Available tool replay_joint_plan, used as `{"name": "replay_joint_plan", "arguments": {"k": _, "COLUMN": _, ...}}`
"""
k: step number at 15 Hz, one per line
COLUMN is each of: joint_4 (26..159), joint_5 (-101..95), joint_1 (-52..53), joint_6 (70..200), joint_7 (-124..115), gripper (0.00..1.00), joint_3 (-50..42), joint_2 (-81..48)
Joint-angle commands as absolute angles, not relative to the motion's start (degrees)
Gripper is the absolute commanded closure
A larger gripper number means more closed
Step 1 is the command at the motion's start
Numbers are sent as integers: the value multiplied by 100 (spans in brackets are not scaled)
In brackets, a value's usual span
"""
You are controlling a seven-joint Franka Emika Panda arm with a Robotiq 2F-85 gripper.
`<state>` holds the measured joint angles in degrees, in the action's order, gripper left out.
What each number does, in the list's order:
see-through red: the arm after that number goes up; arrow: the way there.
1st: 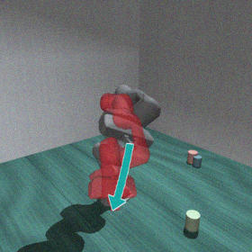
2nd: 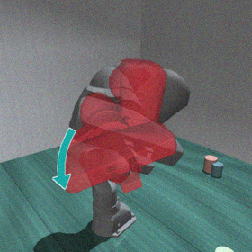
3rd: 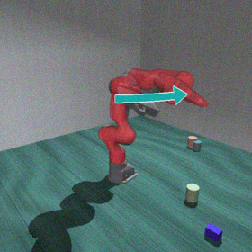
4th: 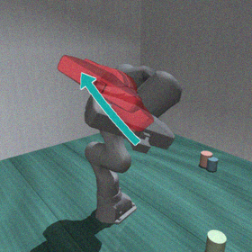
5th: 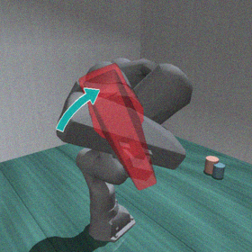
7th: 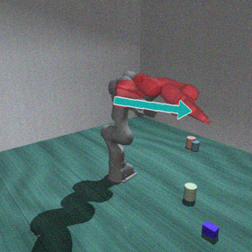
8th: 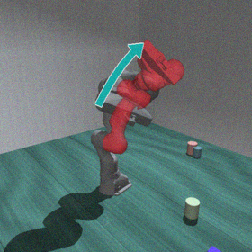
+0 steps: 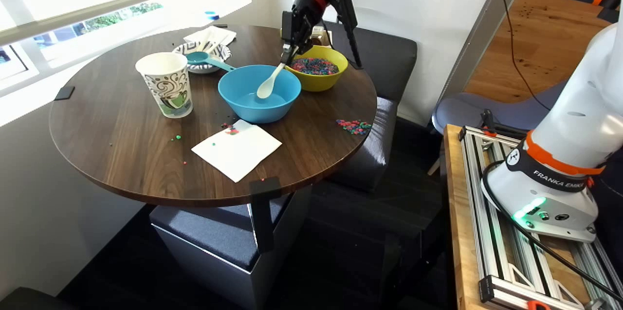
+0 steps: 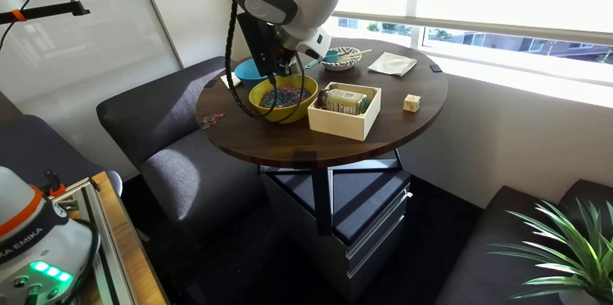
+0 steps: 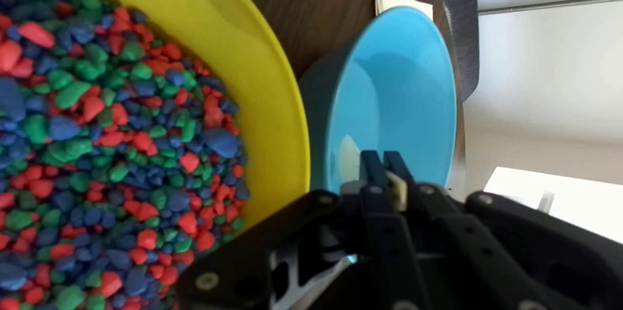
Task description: Take a spoonful of the contents of the yellow bowl and put them in the cup
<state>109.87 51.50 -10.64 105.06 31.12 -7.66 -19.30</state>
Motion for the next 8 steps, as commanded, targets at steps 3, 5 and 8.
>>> {"name": "replay_joint_plan", "arguments": {"k": 3, "joint_4": 11106, "joint_5": 4273, "joint_1": -878, "joint_6": 11370, "joint_7": 2781, "gripper": 56, "joint_3": -752, "joint_2": -1699}}
{"name": "replay_joint_plan", "arguments": {"k": 5, "joint_4": 11237, "joint_5": 4055, "joint_1": -868, "joint_6": 11840, "joint_7": 2929, "gripper": 41, "joint_3": -699, "joint_2": -1403}}
{"name": "replay_joint_plan", "arguments": {"k": 8, "joint_4": 11441, "joint_5": 3950, "joint_1": -898, "joint_6": 12650, "joint_7": 3142, "gripper": 19, "joint_3": -612, "joint_2": -931}}
